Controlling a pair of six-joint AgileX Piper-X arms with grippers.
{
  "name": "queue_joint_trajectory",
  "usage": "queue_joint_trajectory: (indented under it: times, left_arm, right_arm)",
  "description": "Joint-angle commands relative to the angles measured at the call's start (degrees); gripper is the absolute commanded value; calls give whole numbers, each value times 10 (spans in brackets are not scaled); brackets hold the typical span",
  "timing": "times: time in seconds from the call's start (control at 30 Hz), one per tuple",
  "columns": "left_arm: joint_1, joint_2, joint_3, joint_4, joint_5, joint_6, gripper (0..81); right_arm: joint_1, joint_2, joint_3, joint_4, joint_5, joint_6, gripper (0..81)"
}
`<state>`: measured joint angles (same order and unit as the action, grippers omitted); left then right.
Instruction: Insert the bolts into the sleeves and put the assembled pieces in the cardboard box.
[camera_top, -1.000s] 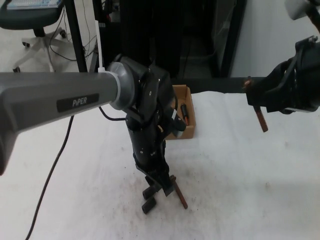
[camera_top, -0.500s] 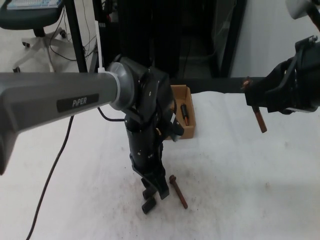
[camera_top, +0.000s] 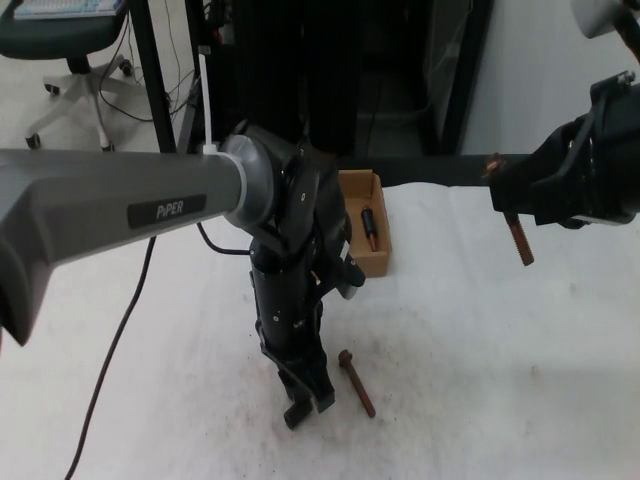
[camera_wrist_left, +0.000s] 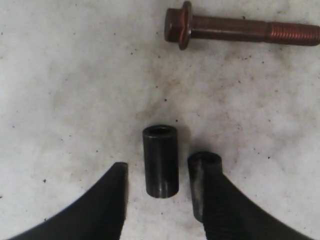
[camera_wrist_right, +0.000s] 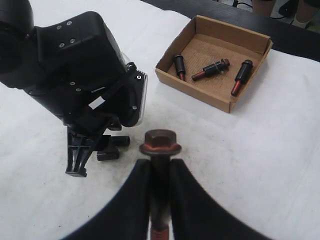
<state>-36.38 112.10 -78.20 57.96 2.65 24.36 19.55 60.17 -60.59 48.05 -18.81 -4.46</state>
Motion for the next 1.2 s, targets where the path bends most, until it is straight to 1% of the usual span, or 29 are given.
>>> queue_joint_trajectory:
  times: [0.0, 0.13, 0.27, 0.47, 0.77, 0.9, 1.17]
  left_arm:
    - [-3, 6, 0, 3, -9, 1, 429]
    - [-3, 6, 0, -8, -9, -4, 429]
    - [-3, 6, 0, -30, -9, -37, 429]
    - [-3, 6, 0, -48, -9, -39, 429]
    - [-3, 6, 0, -15, -9, -40, 429]
    - [-3, 6, 0, -1, -26, -40, 429]
    - [-3, 6, 0, -11, -26, -56, 429]
  right_arm:
    - [-2, -5, -2, -3, -8, -3, 9]
    - [-2, -5, -2, -3, -8, -3, 9]
    - [-2, -5, -2, -3, -8, -3, 9]
    - [-2, -5, -2, -3, -8, -3, 9]
    - [-2, -5, -2, -3, -8, -3, 9]
    - [-2, -5, -2, -4, -8, -3, 9]
    - [-2, -5, -2, -4, -8, -3, 9]
